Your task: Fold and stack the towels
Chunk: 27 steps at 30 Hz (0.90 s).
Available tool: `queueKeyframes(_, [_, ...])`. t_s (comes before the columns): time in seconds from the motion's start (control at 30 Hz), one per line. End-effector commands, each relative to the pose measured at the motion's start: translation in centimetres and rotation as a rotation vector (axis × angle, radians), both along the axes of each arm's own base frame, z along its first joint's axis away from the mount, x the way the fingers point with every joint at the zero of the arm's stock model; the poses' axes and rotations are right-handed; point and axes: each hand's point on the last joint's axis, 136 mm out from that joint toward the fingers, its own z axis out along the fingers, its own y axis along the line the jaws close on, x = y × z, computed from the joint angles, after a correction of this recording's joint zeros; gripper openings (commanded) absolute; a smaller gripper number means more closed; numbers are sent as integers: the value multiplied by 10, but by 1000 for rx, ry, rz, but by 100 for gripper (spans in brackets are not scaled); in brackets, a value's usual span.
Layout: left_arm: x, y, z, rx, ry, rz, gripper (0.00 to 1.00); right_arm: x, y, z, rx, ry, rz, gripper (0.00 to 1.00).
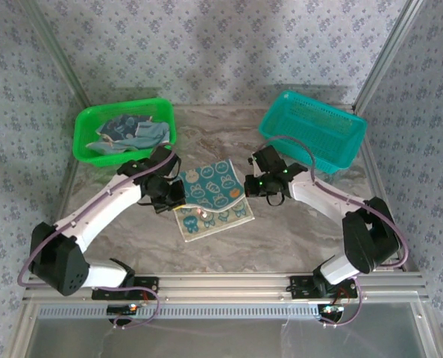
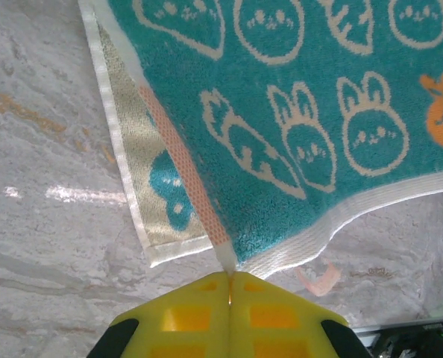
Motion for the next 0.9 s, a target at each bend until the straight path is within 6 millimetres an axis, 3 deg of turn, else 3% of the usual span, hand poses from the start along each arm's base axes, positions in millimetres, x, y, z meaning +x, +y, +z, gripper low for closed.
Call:
queueKeyframes(0.0, [-11,1,12,-20,19,15,0,-2,-3,19,11,-19,8,4])
queueKeyframes(0.3, [-42,-3,-10,-33,80,19,0,-9,-11,10,-3,-11,-2,4])
queueKeyframes(0.6, [-61,-3,-67,-13,167,22,0,-25,-12,-29,-25,60,-7,4])
queueKeyframes(0.87, [-71,-11,-101,6,203,3,0,-45,-12,-59,-63,113,16,5])
